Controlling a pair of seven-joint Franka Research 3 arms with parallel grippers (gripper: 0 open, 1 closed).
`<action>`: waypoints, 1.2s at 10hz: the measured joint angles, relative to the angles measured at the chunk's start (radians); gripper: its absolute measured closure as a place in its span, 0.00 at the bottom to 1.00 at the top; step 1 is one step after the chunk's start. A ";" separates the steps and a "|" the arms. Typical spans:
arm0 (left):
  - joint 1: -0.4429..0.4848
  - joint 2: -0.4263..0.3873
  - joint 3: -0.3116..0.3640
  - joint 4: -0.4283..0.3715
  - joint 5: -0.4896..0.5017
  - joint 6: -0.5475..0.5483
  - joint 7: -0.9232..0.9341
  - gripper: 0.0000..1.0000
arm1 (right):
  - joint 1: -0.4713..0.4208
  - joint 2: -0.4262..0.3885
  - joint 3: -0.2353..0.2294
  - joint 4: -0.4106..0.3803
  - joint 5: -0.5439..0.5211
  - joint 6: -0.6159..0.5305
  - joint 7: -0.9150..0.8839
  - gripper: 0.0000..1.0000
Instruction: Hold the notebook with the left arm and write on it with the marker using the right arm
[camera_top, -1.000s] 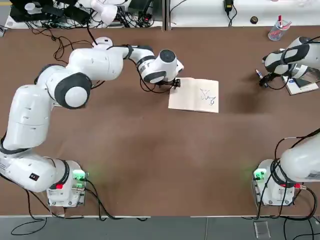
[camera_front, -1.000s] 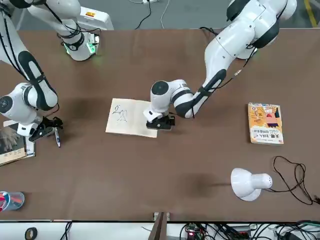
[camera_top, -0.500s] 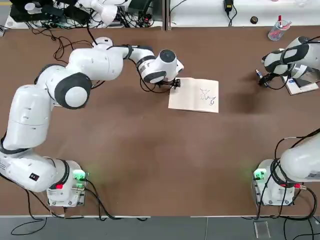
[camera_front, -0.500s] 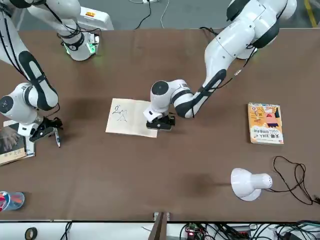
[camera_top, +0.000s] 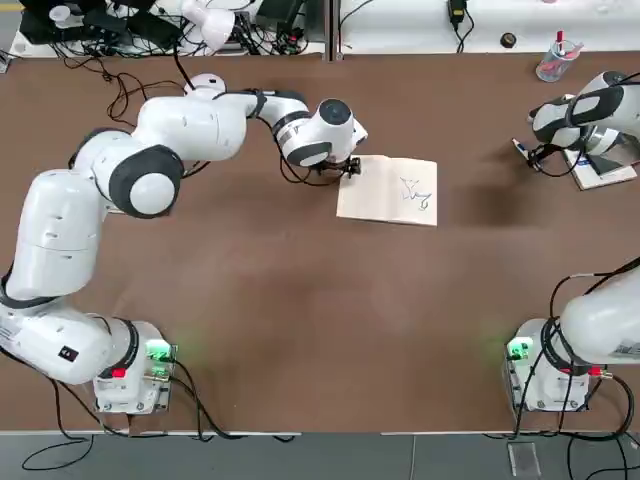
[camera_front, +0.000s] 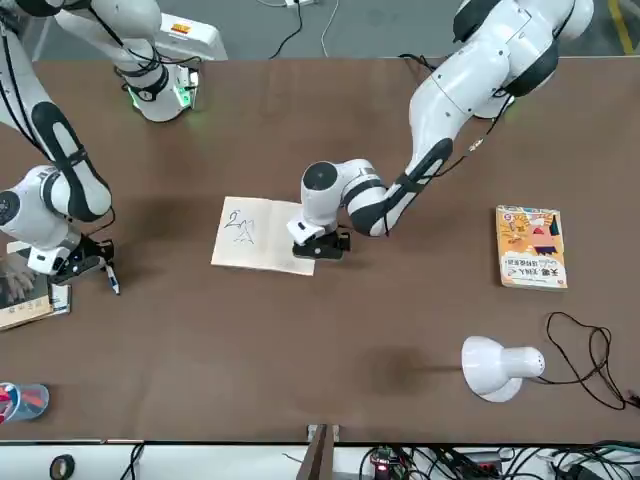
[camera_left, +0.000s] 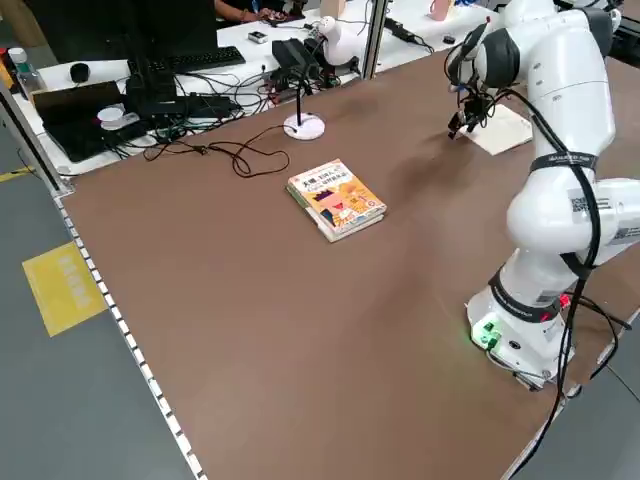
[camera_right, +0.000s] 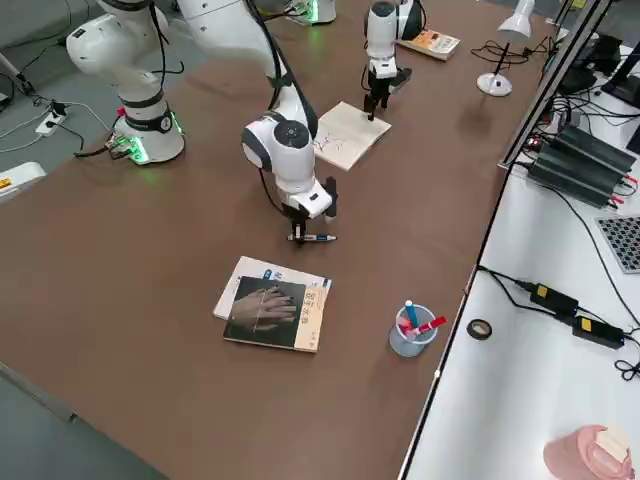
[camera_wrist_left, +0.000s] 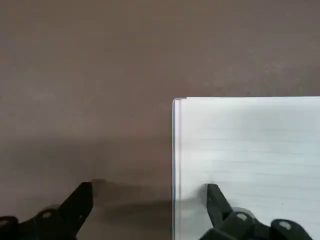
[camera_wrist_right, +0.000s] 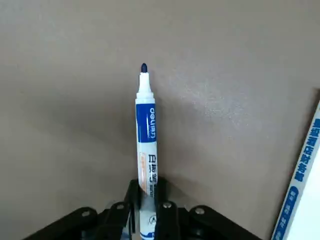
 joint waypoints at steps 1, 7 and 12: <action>0.000 0.000 0.000 0.000 0.000 0.000 0.000 0.00 | -0.003 0.000 0.003 0.000 0.000 0.000 0.005 0.83; 0.000 0.000 0.000 0.000 0.000 0.000 0.000 0.00 | 0.001 0.000 0.019 0.017 0.001 -0.048 0.190 0.83; 0.000 0.000 0.000 0.000 0.000 0.000 0.000 0.00 | 0.057 -0.002 0.033 0.172 0.002 -0.355 0.408 0.83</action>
